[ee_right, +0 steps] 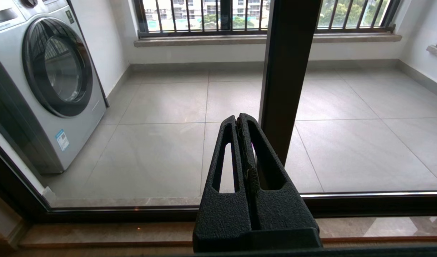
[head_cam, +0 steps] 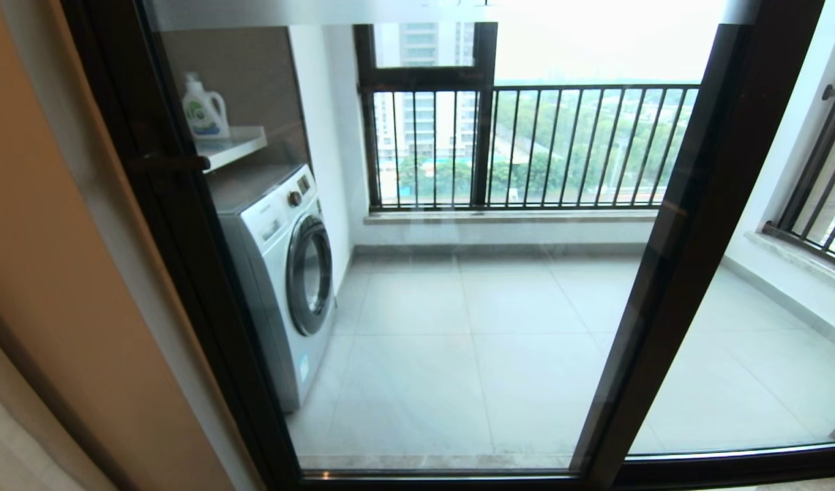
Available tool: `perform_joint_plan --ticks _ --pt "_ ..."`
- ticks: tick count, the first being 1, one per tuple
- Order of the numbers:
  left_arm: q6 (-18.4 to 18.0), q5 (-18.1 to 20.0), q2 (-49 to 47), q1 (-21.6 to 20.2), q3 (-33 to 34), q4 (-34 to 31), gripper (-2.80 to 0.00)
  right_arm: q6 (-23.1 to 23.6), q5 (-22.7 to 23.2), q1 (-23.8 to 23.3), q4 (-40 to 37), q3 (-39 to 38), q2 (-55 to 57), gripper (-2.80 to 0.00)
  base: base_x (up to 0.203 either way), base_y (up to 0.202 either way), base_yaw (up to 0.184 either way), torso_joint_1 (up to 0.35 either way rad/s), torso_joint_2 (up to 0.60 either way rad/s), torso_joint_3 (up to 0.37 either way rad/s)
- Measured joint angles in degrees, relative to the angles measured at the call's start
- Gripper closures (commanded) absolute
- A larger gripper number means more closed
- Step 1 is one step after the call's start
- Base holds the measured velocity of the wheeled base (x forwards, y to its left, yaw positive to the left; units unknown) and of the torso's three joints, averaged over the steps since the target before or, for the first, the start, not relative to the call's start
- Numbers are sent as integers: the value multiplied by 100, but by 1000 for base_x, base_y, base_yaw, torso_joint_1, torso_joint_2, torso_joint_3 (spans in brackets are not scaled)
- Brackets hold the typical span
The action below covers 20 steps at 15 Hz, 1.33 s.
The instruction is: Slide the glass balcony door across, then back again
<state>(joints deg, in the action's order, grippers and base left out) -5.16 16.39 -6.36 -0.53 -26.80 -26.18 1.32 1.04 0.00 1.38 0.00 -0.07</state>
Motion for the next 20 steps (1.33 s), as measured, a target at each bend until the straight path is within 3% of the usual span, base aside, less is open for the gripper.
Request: perform_joint_plan --ticks 2,7,9,12,16,20 --pt "-321 -583 180 17 816 745 0 -2 0 0 0 0 0 0 0 0 0 0 0 0" --pt "-728 -1306 551 29 2276 2017 0 -2 0 0 -1 0 0 0 0 0 0 0 0 0" --pt "-547 -1226 596 35 2479 2361 0 -3 -2 0 -1 0 0 0 0 0 0 0 0 0" --pt "192 -1460 620 37 2590 2450 0 -2 0 0 -1 0 0 0 0 0 0 0 0 0" --pt "517 -1629 626 37 2607 2451 0 -5 0 0 -1 0 0 0 0 0 0 0 0 0" --pt "557 -1660 629 37 2604 2451 0 -5 0 0 0 0 0 0 0 0 0 0 0 0"
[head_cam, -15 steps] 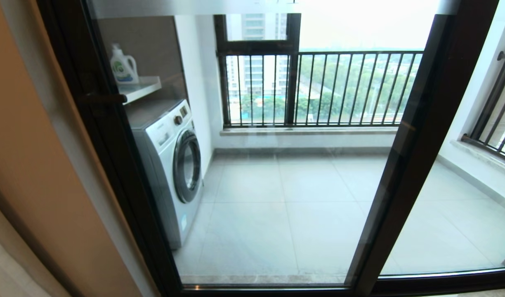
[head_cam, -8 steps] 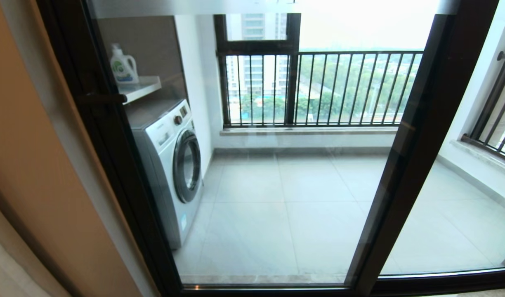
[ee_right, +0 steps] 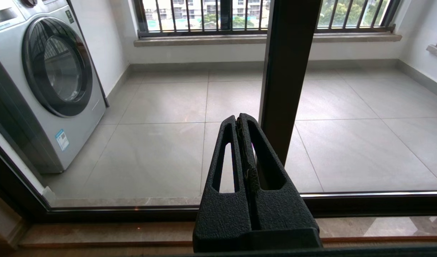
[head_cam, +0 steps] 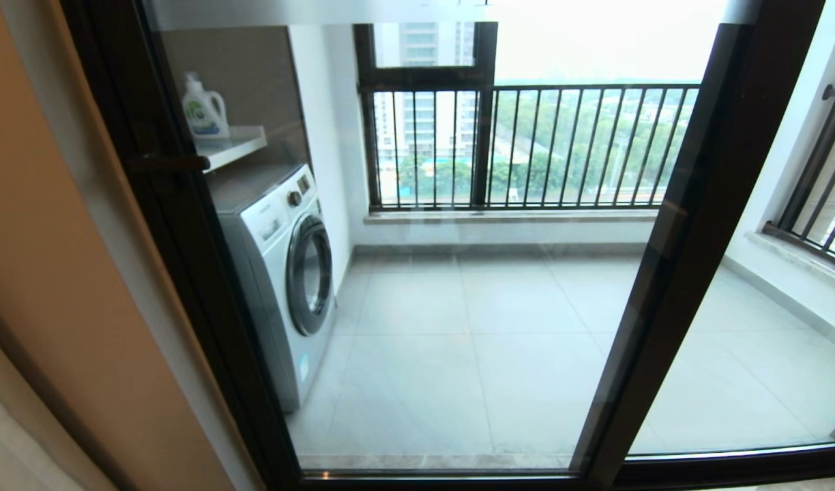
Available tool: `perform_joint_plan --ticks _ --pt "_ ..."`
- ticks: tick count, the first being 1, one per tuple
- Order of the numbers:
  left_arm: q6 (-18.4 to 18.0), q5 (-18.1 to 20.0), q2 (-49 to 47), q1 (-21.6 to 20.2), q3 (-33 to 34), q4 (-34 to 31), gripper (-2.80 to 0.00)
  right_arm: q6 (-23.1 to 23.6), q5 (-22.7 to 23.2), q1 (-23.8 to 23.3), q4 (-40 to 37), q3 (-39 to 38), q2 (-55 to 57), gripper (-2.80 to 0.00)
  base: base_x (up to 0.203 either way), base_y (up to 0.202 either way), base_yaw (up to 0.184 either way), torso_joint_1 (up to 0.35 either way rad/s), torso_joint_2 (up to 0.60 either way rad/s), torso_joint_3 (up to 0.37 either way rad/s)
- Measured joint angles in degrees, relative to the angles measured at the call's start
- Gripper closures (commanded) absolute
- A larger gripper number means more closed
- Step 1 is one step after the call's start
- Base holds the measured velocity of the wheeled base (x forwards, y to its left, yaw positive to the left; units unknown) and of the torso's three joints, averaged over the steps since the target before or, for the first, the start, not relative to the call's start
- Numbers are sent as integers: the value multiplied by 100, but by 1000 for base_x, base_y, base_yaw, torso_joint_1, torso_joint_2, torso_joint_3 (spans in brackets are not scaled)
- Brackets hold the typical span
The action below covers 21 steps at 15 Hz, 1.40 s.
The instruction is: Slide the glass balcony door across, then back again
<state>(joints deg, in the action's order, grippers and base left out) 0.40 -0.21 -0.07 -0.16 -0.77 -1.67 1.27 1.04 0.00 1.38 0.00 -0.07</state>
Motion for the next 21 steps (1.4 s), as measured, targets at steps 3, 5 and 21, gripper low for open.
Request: perform_joint_plan --ticks 3,5,21 --pt "0 2 0 0 0 2 0 3 0 0 0 0 0 0 0 0 0 0 0 0" --pt "-7 2 0 0 0 2 0 -1 0 0 0 0 0 0 0 0 0 0 0 0" --pt "11 -1 0 0 -2 7 0 -179 -115 0 10 0 0 0 0 0 0 0 0 0"
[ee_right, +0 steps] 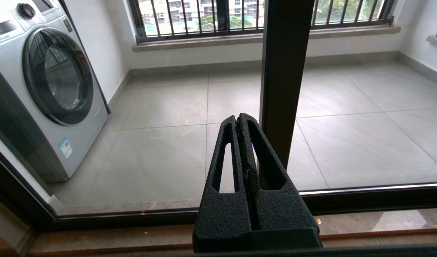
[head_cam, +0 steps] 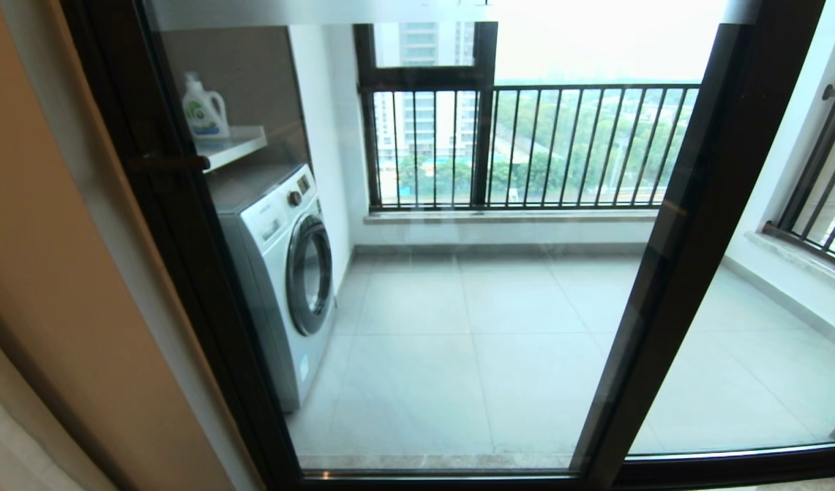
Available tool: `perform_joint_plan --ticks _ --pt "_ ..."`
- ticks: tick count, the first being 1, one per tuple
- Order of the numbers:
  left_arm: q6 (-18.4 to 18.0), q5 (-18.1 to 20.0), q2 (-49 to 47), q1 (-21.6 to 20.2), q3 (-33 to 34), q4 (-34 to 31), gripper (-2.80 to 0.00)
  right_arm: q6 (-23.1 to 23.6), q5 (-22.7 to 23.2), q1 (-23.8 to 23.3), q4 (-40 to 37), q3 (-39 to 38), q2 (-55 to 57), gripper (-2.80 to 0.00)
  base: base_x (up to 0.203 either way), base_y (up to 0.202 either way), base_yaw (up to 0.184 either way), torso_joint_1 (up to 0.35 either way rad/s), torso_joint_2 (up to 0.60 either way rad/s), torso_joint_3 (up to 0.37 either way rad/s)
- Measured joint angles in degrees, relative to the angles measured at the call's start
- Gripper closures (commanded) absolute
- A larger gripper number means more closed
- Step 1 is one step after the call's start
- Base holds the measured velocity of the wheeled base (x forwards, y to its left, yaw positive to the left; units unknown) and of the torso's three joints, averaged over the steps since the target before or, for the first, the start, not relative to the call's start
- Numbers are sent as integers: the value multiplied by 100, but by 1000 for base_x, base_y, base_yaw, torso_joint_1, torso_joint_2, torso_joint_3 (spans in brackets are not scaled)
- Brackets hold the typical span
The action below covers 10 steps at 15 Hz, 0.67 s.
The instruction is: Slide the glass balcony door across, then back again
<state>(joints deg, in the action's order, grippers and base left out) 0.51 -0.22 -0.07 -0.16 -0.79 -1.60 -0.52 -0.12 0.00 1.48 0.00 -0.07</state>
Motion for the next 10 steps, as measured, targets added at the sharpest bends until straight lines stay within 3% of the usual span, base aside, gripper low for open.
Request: perform_joint_plan --ticks 10 --pt "0 -2 0 0 0 -4 0 -127 -24 2 17 0 0 0 0 0 0 0 0 0"
